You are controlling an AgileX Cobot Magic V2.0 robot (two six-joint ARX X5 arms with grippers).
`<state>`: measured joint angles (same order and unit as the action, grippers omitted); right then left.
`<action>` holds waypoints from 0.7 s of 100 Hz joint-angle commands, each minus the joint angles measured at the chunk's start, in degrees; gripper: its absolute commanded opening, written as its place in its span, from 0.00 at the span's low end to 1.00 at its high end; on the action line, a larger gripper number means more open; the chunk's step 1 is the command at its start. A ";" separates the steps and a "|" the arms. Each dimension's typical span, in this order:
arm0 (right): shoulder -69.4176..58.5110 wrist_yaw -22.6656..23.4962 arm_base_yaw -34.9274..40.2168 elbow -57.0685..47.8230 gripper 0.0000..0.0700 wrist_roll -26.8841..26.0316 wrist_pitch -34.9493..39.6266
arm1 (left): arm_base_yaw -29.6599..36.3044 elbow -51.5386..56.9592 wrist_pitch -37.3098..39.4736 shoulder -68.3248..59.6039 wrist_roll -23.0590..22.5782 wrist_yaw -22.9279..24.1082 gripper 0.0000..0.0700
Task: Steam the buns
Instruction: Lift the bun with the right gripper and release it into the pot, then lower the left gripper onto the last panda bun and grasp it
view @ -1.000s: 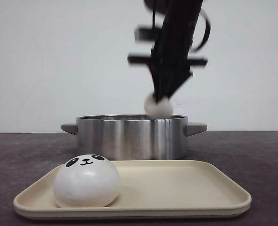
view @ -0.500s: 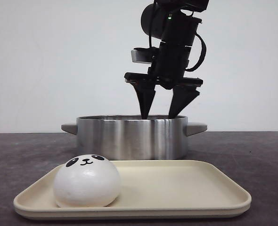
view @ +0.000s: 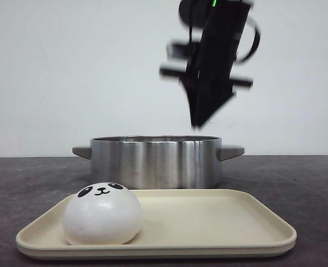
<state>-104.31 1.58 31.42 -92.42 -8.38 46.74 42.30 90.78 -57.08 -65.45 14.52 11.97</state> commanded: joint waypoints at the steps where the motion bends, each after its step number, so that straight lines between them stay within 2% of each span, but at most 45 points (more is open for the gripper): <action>1: 4.33 0.00 0.96 -1.36 0.02 -0.15 -0.24 | 0.52 -0.37 0.02 -1.14 -0.55 0.15 0.79; 15: 15.67 -0.70 3.08 -1.36 0.02 -0.15 -1.11 | 0.55 -5.88 0.50 -1.57 0.20 -0.70 0.79; 26: 24.92 -4.07 5.51 -1.36 0.02 -0.13 -3.04 | 0.55 -12.52 3.13 -1.57 1.64 -2.12 0.79; 35: 31.43 -5.77 7.28 -1.36 0.02 0.13 -4.39 | 0.52 -19.08 7.10 -1.57 4.37 -5.60 0.79; 52: 39.78 -6.21 8.11 -1.36 0.02 0.15 -4.15 | 0.81 -31.78 17.55 -2.36 12.41 -15.61 0.79; 60: 42.10 -6.27 8.09 -1.36 0.02 0.15 -3.30 | 1.79 -36.02 20.17 -4.15 15.15 -16.50 0.79; 70: 43.87 -6.62 8.09 -1.36 0.02 0.13 -2.49 | 3.10 -37.83 20.44 -7.74 15.17 -16.50 0.79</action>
<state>-59.90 -4.75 38.98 -92.86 -8.36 44.21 44.38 52.62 -37.45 -70.94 27.83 -4.45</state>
